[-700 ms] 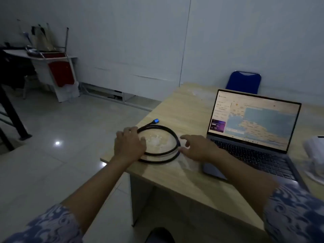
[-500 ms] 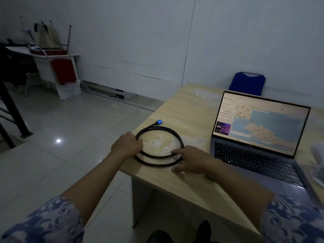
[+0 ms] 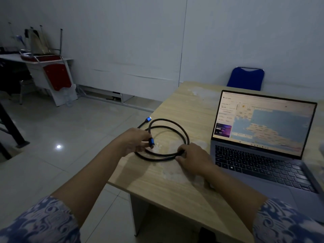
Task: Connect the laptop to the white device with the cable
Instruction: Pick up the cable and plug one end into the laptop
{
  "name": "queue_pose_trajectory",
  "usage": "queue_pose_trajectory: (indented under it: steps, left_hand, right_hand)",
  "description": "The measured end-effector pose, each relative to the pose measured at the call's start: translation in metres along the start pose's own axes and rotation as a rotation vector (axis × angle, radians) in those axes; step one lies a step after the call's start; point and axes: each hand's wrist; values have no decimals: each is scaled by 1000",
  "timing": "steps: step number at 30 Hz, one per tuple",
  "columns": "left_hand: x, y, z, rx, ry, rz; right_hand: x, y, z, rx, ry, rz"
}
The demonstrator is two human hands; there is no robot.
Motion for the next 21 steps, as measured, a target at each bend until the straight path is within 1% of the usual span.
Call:
queue_pose_trajectory:
  steps: [3, 7, 11, 13, 15, 17, 21]
  left_hand:
    - [1, -6, 0, -105, -86, 168]
    - [-3, -18, 1, -220, -146, 185]
    - [-3, -34, 4, -248, -206, 159]
    - [-3, -42, 5, -252, -239, 152]
    - [-1, -49, 6, -250, -274, 140]
    - [2, -55, 7, -251, -302, 120]
    - [8, -71, 13, -274, -326, 119]
  right_hand:
    - [5, 1, 3, -11, 9, -24]
    - [6, 10, 16, 97, 104, -184]
    - [-4, 24, 38, 153, 181, -428]
    - [-9, 30, 48, 148, 201, -553]
    - [-12, 33, 56, 128, 225, -621]
    - [-13, 33, 61, 142, 234, -619]
    - [-14, 31, 71, 285, 237, -506]
Point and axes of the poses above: each hand's wrist, its own z-axis away from the middle knuckle, its own y-axis out of the back of the hand, x = y × z, and after that the axes turned 14 degrees about -x, right-handed
